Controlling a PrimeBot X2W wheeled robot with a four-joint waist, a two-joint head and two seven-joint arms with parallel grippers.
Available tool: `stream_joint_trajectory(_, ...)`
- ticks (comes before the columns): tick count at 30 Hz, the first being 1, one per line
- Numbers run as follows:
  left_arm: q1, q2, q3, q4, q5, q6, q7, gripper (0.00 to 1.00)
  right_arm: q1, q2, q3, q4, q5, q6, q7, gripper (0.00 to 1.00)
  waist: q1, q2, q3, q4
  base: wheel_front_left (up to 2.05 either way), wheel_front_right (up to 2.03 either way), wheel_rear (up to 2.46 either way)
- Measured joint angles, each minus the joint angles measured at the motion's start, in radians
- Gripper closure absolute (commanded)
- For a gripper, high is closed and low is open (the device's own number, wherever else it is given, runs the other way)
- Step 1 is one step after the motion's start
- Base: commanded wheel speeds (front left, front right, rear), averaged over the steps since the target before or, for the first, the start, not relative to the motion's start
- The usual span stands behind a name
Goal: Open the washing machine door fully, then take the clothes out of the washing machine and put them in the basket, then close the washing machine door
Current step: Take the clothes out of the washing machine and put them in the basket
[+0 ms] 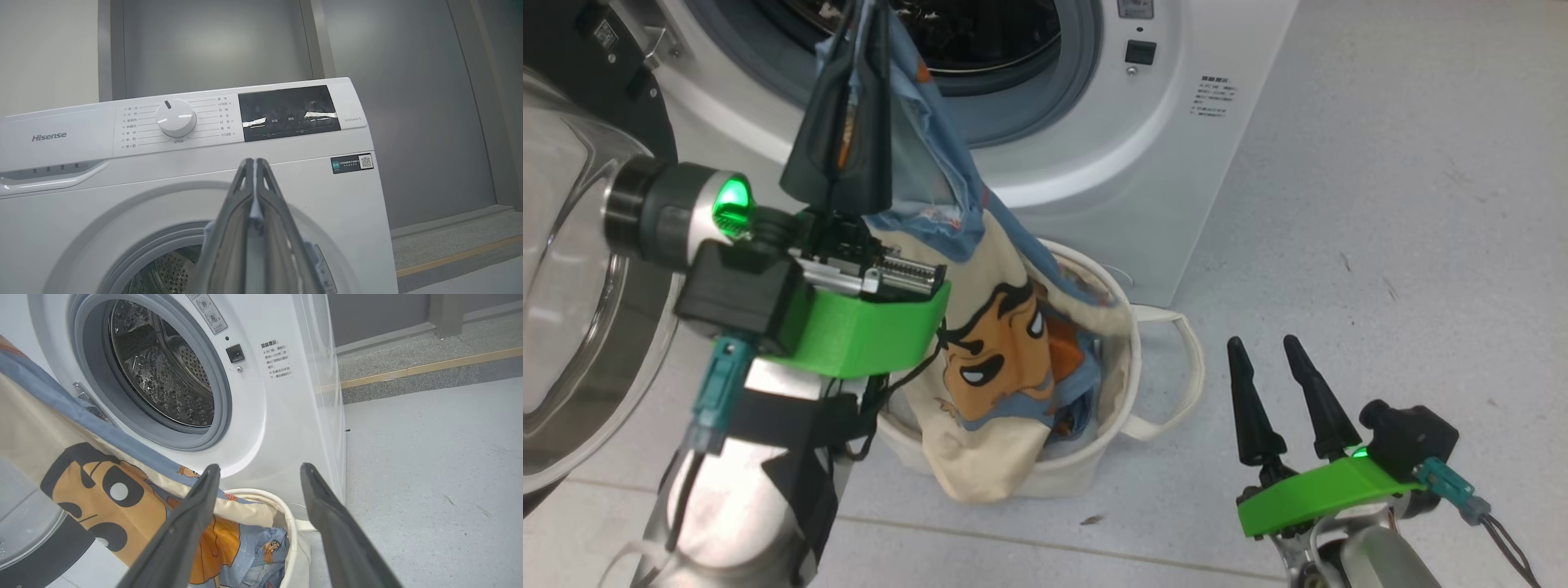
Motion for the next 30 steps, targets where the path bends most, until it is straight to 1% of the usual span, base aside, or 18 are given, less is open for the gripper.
stream_joint_trajectory(4,-0.001,-0.005,-0.015,0.048,0.0,-0.001,0.0,1.0,-0.002,0.0,0.004,-0.008,0.0,0.0,0.0,0.0,0.0,0.0,0.019,0.001,0.0,0.0,0.0)
stream_joint_trajectory(9,-0.013,-0.006,-0.02,0.159,0.0,-0.005,0.0,1.0,-0.014,0.0,0.016,-0.021,0.001,0.0,0.0,0.0,0.0,0.0,0.061,-0.008,0.0,0.0,0.0)
stream_joint_trajectory(19,-0.089,0.006,-0.004,0.318,0.0,-0.005,0.0,1.0,-0.084,0.0,0.016,-0.045,0.011,0.0,0.0,0.0,0.0001,0.0,0.201,-0.046,0.0,0.0,0.0)
stream_joint_trajectory(25,-0.08,0.029,-0.003,0.438,0.012,-0.006,0.0,1.0,-0.135,0.0,0.011,-0.06,0.011,0.0,0.0,0.0,0.0001,0.0,0.285,-0.064,0.0,0.0,0.0)
stream_joint_trajectory(30,-0.055,0.028,-0.033,0.546,0.029,-0.015,0.0,1.0,-0.165,0.0,-0.001,-0.064,0.01,0.0,0.0,0.0,0.0001,0.0,0.328,-0.069,0.0,0.0,0.0)
